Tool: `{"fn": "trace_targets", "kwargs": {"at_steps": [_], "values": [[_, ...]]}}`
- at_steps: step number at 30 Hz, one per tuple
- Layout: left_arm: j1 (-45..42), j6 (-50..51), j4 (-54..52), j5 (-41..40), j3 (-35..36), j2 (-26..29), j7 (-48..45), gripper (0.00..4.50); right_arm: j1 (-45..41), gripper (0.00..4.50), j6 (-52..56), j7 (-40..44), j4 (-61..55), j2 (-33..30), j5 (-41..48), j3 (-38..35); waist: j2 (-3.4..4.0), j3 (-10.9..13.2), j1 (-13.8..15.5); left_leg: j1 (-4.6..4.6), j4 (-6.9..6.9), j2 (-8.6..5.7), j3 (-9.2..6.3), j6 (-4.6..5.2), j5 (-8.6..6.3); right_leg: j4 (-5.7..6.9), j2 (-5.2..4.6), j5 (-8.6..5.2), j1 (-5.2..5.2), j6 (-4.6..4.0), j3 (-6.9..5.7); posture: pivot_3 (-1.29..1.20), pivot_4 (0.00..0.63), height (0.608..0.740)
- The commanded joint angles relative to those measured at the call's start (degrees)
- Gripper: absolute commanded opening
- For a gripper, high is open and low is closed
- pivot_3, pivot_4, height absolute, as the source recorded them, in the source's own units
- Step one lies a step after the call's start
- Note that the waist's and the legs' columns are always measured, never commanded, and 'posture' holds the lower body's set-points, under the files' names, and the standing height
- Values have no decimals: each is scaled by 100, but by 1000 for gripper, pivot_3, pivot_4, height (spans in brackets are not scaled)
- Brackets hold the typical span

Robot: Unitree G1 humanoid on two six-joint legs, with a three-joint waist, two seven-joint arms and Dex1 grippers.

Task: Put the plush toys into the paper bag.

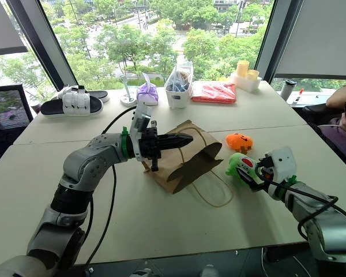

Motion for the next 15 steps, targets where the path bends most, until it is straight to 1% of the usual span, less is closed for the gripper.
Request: {"fn": "trace_targets", "kwargs": {"at_steps": [1,3,4,5,6,8,9,11,12,13,15], "values": [[73,-184,-188,74,25,-1,78,0,-202,4459,-375,70,691,148,-311,285,0,-1,6,0,-1,-1,1,-1,0,0,0,0,0,0,0,0,150,740],[83,-284,-134,154,46,4,120,0,-267,4459,-470,177,1013,151,-439,428,0,-1,8,0,0,-1,0,-5,3,-1,0,0,1,0,-1,0,150,740],[66,-322,-99,179,69,0,137,0,-285,3951,-547,241,1104,108,-510,472,0,-1,9,0,0,-1,0,-6,4,-1,0,0,1,0,-1,0,150,740],[46,-355,-64,202,79,-8,146,0,-308,3695,-619,291,1181,80,-559,493,0,-1,6,0,0,-1,1,-8,5,-2,0,0,2,0,-1,0,150,740],[26,-392,-29,214,102,-6,152,0,-340,3247,-626,301,1247,77,-580,485,0,-1,5,1,1,-1,1,-9,5,-2,0,0,4,0,0,0,150,740],[-7,-447,30,221,133,-9,165,0,-384,2227,-639,363,1328,60,-622,489,-1,-1,6,1,2,-1,1,-9,5,-2,0,0,5,0,-1,0,150,740],[-19,-470,56,222,147,-9,171,0,-398,1797,-664,400,1350,46,-651,501,-1,-1,5,2,2,-1,0,-8,4,-1,0,0,5,0,-1,0,150,740],[-67,-553,158,251,171,-21,167,0,-455,734,-642,479,1311,47,-601,457,0,-1,3,2,3,-1,0,-7,4,-1,1,0,6,0,-1,0,150,740],[-80,-582,189,257,173,-22,165,0,-471,304,-632,498,1299,54,-585,438,-1,-1,3,2,4,-1,0,-7,4,-1,1,0,6,0,-1,0,150,740],[-106,-595,232,240,187,-34,160,0,-489,13,-564,499,1223,49,-519,347,-1,-1,3,2,4,-1,0,-7,4,-1,1,0,7,0,-1,0,150,740],[-155,-613,307,211,204,-51,149,0,-452,13,-404,569,958,-65,-417,200,0,-1,9,2,4,-1,0,-7,4,-1,1,0,7,0,-1,0,150,740]]}}
